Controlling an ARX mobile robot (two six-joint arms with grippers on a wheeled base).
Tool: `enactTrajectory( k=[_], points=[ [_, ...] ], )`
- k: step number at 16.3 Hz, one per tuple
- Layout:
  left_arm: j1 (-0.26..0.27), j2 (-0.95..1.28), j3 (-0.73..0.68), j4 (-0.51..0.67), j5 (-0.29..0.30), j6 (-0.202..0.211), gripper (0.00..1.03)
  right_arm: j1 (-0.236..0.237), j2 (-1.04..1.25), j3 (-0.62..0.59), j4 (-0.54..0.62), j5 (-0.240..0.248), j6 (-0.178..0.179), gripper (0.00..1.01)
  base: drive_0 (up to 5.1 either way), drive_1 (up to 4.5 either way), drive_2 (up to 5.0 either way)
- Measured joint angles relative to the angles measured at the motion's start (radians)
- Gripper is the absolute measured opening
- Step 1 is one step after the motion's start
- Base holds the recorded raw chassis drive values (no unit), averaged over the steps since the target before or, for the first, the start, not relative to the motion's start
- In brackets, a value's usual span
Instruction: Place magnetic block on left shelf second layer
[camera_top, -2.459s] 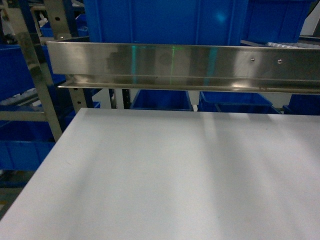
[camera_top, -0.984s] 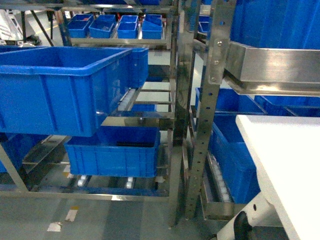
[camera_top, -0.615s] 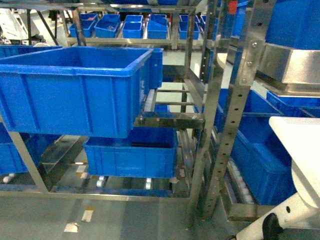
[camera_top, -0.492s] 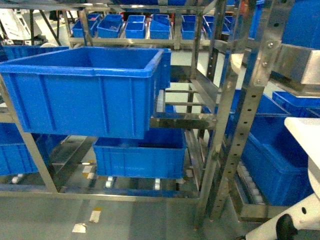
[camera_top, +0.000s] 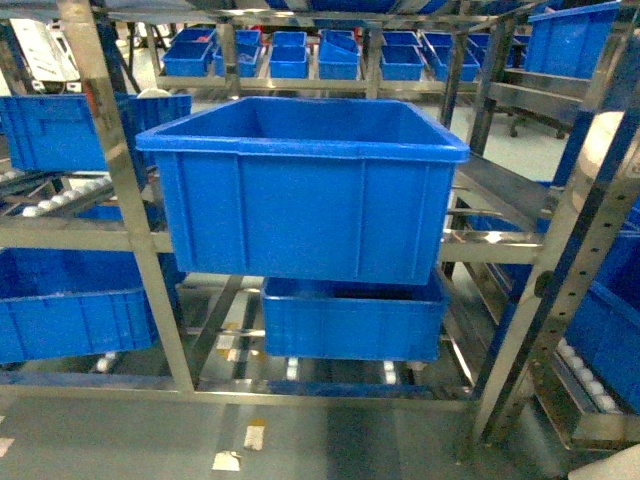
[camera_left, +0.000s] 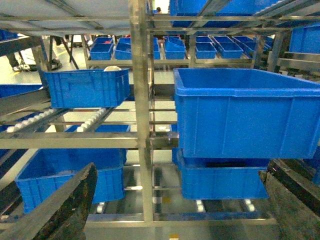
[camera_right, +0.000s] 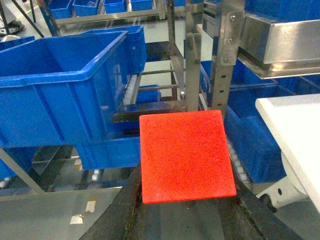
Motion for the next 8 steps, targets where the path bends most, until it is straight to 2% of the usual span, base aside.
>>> enactTrajectory(
  k=[8],
  points=[
    [-0.001, 0.0, 0.0, -0.006, -0.007, 0.0, 0.98, 0.0, 0.0, 0.0, 0.003, -0.007, 0.0, 0.33, -4.9, 2.6, 2.6]
  ],
)
